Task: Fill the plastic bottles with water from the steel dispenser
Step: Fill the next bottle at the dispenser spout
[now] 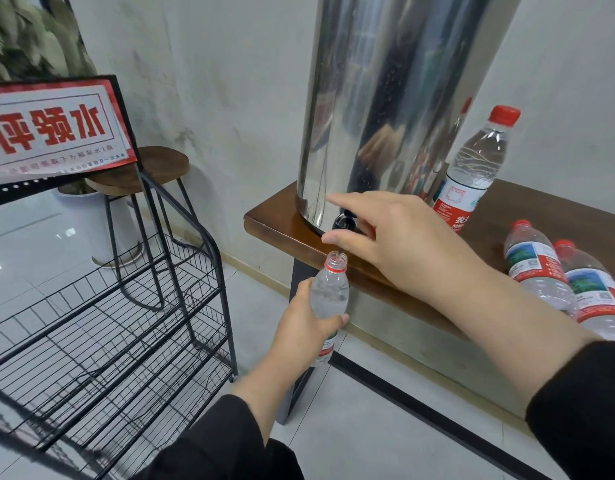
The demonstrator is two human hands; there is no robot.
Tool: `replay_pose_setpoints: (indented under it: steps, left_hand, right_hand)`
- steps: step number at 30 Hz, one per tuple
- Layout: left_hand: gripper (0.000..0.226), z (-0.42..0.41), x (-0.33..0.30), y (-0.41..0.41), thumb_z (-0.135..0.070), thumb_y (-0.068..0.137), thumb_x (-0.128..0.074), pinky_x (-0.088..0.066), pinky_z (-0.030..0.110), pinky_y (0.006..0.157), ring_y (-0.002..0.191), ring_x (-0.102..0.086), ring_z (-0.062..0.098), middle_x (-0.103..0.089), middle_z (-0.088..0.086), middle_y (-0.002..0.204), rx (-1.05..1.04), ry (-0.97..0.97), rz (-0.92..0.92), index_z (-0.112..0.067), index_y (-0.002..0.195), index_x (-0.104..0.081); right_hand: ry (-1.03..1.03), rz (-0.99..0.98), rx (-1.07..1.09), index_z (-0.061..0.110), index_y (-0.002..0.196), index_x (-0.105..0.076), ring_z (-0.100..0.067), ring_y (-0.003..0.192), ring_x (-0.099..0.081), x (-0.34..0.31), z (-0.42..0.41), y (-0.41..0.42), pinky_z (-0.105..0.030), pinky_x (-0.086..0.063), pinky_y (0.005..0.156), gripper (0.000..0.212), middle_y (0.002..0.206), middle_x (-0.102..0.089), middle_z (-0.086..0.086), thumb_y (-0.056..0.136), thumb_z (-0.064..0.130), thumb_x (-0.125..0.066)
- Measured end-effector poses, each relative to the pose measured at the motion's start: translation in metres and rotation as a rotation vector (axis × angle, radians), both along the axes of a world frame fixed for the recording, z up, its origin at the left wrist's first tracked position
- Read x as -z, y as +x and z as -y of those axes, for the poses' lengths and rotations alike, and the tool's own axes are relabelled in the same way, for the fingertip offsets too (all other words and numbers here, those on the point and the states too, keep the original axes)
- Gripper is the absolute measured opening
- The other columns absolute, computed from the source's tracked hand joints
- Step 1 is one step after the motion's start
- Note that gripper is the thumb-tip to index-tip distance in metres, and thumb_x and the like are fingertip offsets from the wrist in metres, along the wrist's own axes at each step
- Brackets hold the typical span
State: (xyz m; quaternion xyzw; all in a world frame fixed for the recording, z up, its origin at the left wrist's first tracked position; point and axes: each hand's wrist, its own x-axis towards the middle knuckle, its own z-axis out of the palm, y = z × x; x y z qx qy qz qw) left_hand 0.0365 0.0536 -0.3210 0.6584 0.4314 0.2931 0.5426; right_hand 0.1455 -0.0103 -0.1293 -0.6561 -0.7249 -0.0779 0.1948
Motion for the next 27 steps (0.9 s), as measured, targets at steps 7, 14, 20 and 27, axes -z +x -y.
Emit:
replay_pose_setpoints:
  steps: [7, 14, 20, 27]
  left_hand:
    - [0.070, 0.001, 0.000, 0.000, -0.039, 0.077, -0.083, -0.055, 0.044, 0.100, 0.116, -0.063, 0.018, -0.065, -0.007, 0.123, 0.010, 0.001, 0.003, -0.038, 0.136, -0.044]
    - [0.069, 0.000, 0.002, -0.001, -0.034, 0.081, -0.084, -0.055, 0.043, 0.102, 0.118, -0.062, 0.018, -0.064, -0.008, 0.126, 0.018, -0.002, -0.004, -0.039, 0.137, -0.044]
    - [0.070, 0.000, -0.001, 0.000, -0.031, 0.085, -0.083, -0.053, 0.036, 0.100, 0.121, -0.060, 0.018, -0.062, -0.007, 0.130, 0.026, 0.008, -0.035, -0.036, 0.140, -0.041]
    - [0.068, 0.009, -0.002, -0.002, -0.031, 0.084, -0.083, -0.053, 0.039, 0.101, 0.119, -0.061, 0.017, -0.062, -0.010, 0.128, 0.060, 0.012, -0.051, -0.038, 0.138, -0.042]
  right_hand:
    - [-0.145, 0.237, 0.037, 0.020, 0.130, -0.062, -0.018, 0.098, -0.057, -0.012, -0.002, -0.002, -0.031, -0.044, 0.081, 0.048, 0.100, -0.056, 0.004, 0.096, 0.053, -0.057]
    - [-0.066, 0.282, 0.030, 0.016, 0.085, -0.065, -0.024, 0.079, -0.057, -0.027, -0.015, 0.005, -0.040, -0.049, 0.071, 0.049, 0.081, -0.056, 0.001, 0.101, 0.048, -0.032]
    - [-0.046, -0.151, 0.146, 0.014, 0.071, -0.057, -0.019, 0.062, -0.051, -0.035, -0.014, 0.022, -0.036, -0.040, 0.062, 0.055, 0.057, -0.046, 0.003, 0.105, 0.052, -0.036]
    - [-0.012, -0.313, 0.330, 0.029, 0.097, -0.059, -0.011, 0.078, -0.055, 0.007, 0.030, 0.048, -0.021, -0.035, 0.063, 0.036, 0.088, -0.057, 0.011, 0.108, 0.035, -0.026]
